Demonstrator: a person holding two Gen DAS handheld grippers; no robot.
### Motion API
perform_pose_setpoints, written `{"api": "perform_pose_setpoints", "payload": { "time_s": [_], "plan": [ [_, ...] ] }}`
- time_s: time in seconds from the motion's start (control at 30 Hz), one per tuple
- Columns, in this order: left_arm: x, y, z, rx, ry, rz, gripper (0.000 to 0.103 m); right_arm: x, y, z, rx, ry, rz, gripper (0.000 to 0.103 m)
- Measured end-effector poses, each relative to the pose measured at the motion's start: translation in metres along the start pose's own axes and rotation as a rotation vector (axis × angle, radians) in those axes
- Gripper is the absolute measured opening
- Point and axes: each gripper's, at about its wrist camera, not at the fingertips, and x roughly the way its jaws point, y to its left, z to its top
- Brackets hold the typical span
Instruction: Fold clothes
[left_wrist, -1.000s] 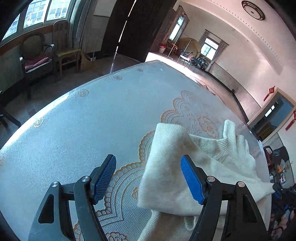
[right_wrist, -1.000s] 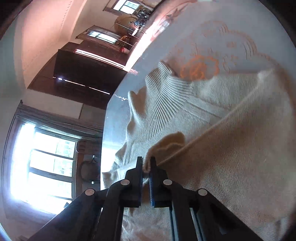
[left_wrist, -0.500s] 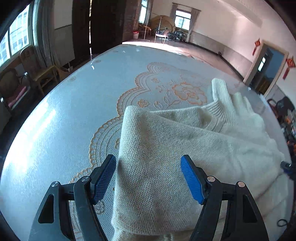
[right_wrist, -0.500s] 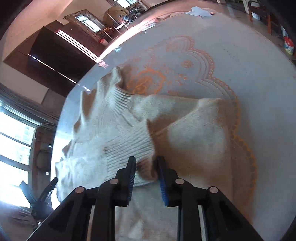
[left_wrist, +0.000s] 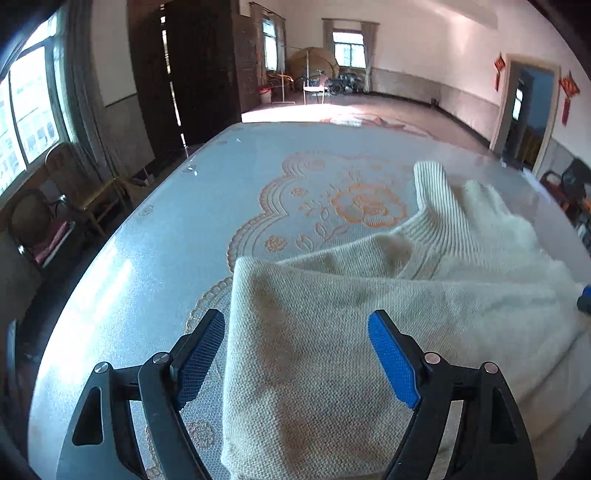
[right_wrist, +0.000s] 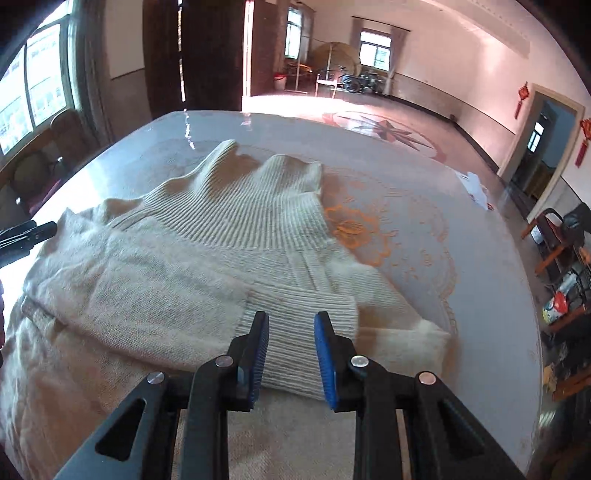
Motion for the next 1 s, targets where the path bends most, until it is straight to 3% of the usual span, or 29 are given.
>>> {"api": "perform_pose_setpoints", "payload": {
  "time_s": [0.1, 0.17, 0.23, 0.3, 0.43, 0.5, 0.57, 0.7, 0.87, 1.0],
  "plan": [
    [0.014, -0.004, -0.009, 0.062, 0.032, 0.028, 0.083, 0.022, 0.002, -0.004, -0.034, 0.074, -0.015, 0.024],
    [0.022, -0.004, -0.013, 0.087, 0.055, 0.035, 0.091, 0.030, -0.013, -0.009, 0.009, 0.086, 0.009, 0.025],
    [0.027, 0.012, -0.012, 0.031, 0.089, -0.011, 0.096, 0.031, -0.035, -0.011, 0.103, 0.069, 0.060, 0.025],
    [0.027, 0.026, -0.002, -0.018, 0.103, -0.029, 0.096, 0.030, -0.053, -0.010, 0.176, 0.080, 0.057, 0.025],
    [0.026, 0.049, 0.024, -0.113, 0.114, -0.038, 0.096, 0.016, -0.077, 0.001, 0.209, 0.047, 0.029, 0.026],
    [0.026, 0.060, 0.040, -0.164, 0.119, -0.052, 0.096, 0.009, -0.089, 0.018, 0.204, 0.006, 0.058, 0.027],
    [0.035, 0.061, 0.067, -0.222, 0.132, -0.117, 0.096, 0.017, -0.099, 0.042, 0.216, 0.028, 0.120, 0.028],
    [0.064, 0.015, 0.113, -0.230, 0.238, -0.272, 0.096, 0.039, -0.113, 0.073, 0.319, 0.090, 0.253, 0.028],
    [0.103, -0.068, 0.147, -0.047, 0.284, -0.319, 0.096, 0.074, -0.119, 0.105, 0.334, 0.152, 0.262, 0.028],
    [0.131, -0.116, 0.166, 0.121, 0.275, -0.328, 0.096, 0.113, -0.125, 0.127, 0.346, 0.179, 0.285, 0.028]
  ]
}}
